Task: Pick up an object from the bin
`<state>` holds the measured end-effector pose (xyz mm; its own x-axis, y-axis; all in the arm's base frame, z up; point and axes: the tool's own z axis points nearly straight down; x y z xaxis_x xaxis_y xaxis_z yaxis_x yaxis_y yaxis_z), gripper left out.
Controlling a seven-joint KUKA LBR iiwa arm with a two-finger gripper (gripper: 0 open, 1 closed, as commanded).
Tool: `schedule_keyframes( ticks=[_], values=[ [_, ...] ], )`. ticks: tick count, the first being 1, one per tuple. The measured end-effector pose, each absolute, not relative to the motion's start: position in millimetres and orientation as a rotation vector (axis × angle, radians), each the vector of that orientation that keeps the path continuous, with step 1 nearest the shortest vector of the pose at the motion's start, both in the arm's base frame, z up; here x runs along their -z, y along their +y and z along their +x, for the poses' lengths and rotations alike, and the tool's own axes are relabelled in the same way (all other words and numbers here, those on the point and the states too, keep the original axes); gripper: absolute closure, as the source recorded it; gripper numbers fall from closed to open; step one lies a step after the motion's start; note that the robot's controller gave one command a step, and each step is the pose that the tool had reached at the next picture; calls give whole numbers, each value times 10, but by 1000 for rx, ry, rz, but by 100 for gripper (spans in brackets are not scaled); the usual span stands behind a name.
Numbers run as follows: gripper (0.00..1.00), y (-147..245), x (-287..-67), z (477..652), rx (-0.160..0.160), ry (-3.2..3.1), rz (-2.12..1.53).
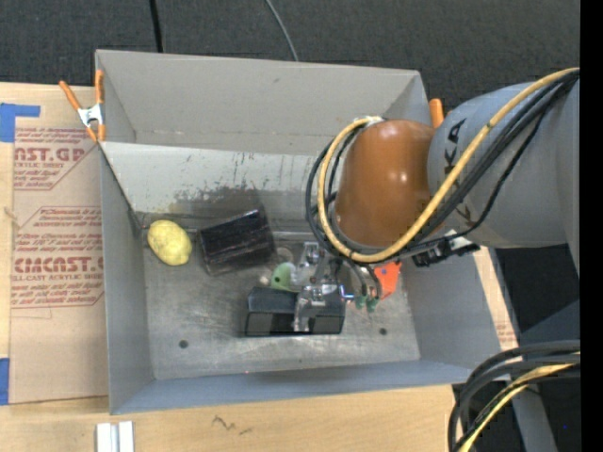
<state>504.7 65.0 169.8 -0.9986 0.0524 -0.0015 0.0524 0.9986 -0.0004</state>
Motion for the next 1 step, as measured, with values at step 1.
schedule_keyframes(
  ticks=[1],
  values=[
    [100,431,-2132,4997,2,3153,-39]
  ],
)
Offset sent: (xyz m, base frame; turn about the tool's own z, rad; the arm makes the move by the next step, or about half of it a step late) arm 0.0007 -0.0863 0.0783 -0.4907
